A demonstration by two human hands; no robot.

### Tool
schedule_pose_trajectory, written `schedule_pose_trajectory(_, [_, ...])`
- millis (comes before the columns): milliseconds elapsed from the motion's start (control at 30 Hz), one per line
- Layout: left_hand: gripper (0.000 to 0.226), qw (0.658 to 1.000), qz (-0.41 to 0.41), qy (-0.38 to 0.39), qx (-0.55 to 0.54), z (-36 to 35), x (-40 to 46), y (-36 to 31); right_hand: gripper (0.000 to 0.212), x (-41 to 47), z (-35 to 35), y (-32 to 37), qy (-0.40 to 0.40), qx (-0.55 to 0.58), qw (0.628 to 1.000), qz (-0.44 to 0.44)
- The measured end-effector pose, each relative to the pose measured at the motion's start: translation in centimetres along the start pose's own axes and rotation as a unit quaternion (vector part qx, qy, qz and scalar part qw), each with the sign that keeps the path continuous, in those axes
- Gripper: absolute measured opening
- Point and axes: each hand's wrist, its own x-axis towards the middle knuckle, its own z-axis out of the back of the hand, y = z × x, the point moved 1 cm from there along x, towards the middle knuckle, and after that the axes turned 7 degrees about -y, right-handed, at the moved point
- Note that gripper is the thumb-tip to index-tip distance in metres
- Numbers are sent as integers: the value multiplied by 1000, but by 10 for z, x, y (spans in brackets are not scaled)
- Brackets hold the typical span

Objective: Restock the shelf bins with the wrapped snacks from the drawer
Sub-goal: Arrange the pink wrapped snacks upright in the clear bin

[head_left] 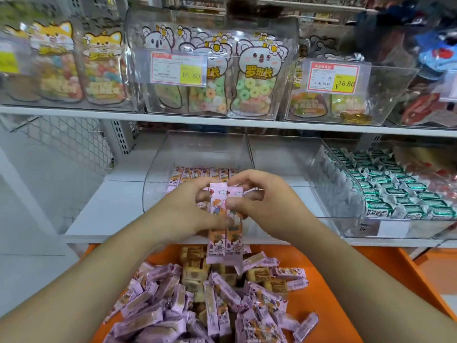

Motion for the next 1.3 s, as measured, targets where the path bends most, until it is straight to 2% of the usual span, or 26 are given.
schedule_pose_trajectory(67, [74, 1000, -26, -6, 2, 4, 18, -4, 33, 10, 5, -9, -30, 20, 999, -2])
schedule_pose_trajectory(167, [72, 997, -57, -42, 16, 13, 52, -5, 37, 23, 16, -19, -78, -9, 997, 17])
schedule_pose_trajectory(333, [60, 997, -52, -51, 20, 8, 107, 8, 48, 30, 17, -36, -41, -177, 982, 51])
schedule_pose_trajectory(667, [67, 988, -25, 36, 148, -30, 140, 54, 45, 37, 11, -60, -45, -175, 980, 87])
schedule_pose_trajectory(733, [63, 979, -42, 53, 190, -32, 141, 56, 45, 38, 10, -61, -46, -181, 978, 88])
schedule_pose_trajectory(867, [76, 951, -32, 54, 302, -30, 145, 60, 46, 37, 10, -60, -46, -184, 978, 89])
schedule_pose_trajectory(1033, [82, 904, -95, -2, 416, -24, 147, 70, 48, 36, 11, -59, -39, -197, 976, 89])
schedule_pose_trajectory(1100, [85, 901, -99, -6, 422, -18, 145, 71, 49, 35, 12, -58, -35, -200, 976, 85])
schedule_pose_trajectory(1200, [79, 912, -90, 44, 398, -7, 141, 71, 49, 34, 13, -57, -35, -203, 975, 85])
schedule_pose_trajectory(1300, [77, 885, -94, 98, 446, 0, 137, 68, 50, 33, 13, -56, -29, -212, 973, 86])
